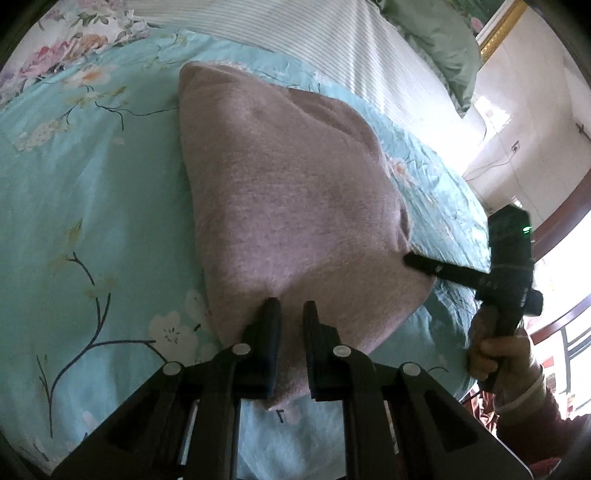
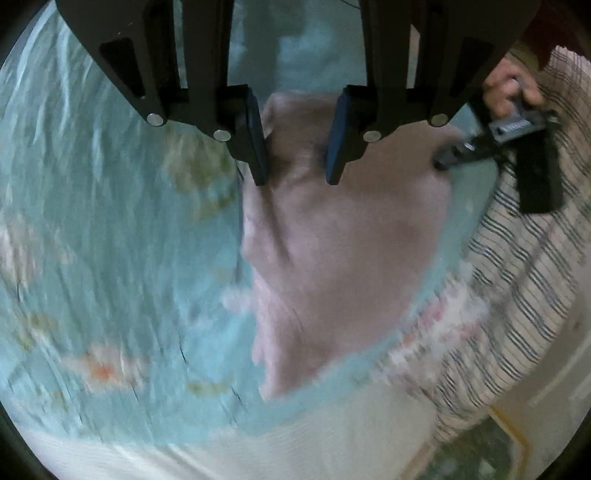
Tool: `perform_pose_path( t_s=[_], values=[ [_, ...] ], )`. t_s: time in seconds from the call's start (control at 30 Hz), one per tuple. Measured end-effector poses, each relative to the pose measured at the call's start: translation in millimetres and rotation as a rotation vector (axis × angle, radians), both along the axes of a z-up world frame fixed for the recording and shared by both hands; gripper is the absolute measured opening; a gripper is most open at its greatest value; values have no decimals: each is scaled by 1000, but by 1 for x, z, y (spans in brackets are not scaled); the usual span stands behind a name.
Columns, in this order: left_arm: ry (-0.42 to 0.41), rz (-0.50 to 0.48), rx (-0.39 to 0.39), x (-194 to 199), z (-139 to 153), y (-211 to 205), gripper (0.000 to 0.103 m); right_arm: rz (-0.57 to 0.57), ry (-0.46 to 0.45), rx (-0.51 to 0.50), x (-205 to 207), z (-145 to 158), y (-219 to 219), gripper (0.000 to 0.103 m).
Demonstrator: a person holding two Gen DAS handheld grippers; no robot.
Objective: Fold small clothes
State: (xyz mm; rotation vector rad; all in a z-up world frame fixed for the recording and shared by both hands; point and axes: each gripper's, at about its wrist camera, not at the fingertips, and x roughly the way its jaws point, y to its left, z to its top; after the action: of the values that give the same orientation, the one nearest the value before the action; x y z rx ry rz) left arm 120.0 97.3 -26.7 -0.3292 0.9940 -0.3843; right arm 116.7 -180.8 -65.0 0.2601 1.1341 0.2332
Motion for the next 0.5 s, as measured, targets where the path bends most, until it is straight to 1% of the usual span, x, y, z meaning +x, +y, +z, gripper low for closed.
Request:
perform_pose_path(
  t_s=[0.03, 0.07, 0.17, 0.23, 0.3, 0.37, 0.43, 0.5],
  values=[
    [0, 2, 3, 1, -1, 0, 12, -7, 5, 20, 0, -2, -2, 34],
    [-1, 4, 9, 1, -1, 0, 12, -7, 0, 15, -1, 0, -2, 34],
    [-2, 0, 27, -4, 1, 0, 12, 14, -6, -31, -3, 4, 7, 35],
    [1, 6, 22, -6, 6, 2, 14, 15, -22, -61, -7, 10, 10, 35],
    [-14, 9, 26, -8, 16, 4, 20, 13, -58, -79, -10, 23, 11, 35],
    [-47, 31, 51, -9, 28, 8, 35, 1, -104, -77, -13, 37, 9, 35],
    [-78, 54, 47, -4, 39, 14, 38, -11, -158, -47, -11, 54, 7, 35],
    [-93, 63, 15, 4, 47, 16, 38, -10, -196, -12, -7, 67, 8, 35]
  ],
)
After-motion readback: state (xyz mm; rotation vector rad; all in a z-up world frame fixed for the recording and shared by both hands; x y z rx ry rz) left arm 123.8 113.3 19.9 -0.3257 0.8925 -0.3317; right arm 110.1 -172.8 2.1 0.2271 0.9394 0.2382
